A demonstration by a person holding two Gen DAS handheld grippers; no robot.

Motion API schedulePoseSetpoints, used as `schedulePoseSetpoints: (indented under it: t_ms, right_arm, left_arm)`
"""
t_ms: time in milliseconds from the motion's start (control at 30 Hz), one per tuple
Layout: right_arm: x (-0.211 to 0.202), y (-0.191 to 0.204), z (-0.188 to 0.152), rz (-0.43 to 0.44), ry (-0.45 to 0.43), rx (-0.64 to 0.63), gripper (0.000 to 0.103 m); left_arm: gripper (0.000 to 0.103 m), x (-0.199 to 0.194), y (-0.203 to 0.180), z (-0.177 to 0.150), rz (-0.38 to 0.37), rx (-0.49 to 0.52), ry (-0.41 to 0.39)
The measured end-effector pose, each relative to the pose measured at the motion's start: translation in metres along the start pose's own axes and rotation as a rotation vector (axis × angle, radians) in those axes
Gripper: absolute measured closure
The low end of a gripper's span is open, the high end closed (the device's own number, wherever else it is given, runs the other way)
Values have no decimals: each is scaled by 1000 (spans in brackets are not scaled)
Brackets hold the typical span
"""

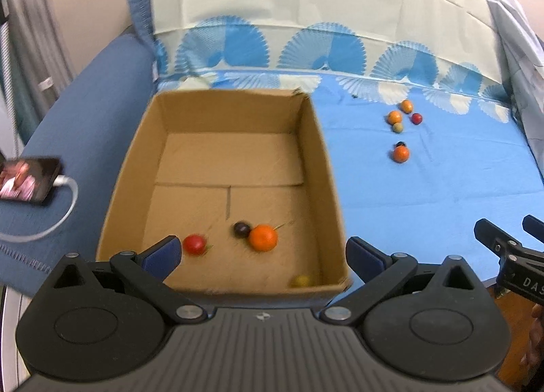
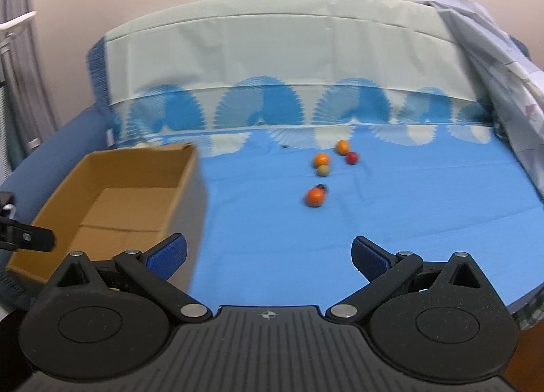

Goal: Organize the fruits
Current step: 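Move both tools over the fruits lying on the blue sheet, then grasp a mandarin with the left tool while the right tool grasps a red tomato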

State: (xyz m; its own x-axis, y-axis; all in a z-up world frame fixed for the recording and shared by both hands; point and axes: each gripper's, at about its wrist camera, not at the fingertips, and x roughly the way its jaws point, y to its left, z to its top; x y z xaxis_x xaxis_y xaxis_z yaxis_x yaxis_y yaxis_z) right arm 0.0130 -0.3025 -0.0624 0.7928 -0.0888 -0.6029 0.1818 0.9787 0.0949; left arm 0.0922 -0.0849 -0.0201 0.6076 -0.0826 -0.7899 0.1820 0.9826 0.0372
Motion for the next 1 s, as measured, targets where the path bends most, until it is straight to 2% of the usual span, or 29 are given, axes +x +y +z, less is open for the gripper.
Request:
schedulePoseSetpoints:
  t_ms: [167, 333, 433, 567, 700, 833, 1000]
  right_arm:
    - [15, -44, 3, -94, -29, 24, 1]
    - [40, -102, 3, -184, -27, 78, 1]
    - [62, -134, 5, -234, -27, 115, 1]
    - [102, -173, 7, -275, -24, 164, 1]
    - [166, -208, 20, -267, -44, 141, 1]
    - [258, -236, 41, -175, 6, 103, 1]
    - [360, -235, 60, -103, 70, 0, 1]
  left_arm:
    - [0, 23, -38, 32, -61, 31, 19]
    - [0, 68, -94, 64, -126, 85, 45]
    - [0, 114, -137, 82, -157, 151, 67]
    - [0, 190, -191, 103, -193, 203, 138]
    - [0, 261, -234, 117, -222, 244, 179]
    - [0, 320, -259, 128, -240, 251, 232]
    - [0, 378, -271, 133, -231, 258, 303]
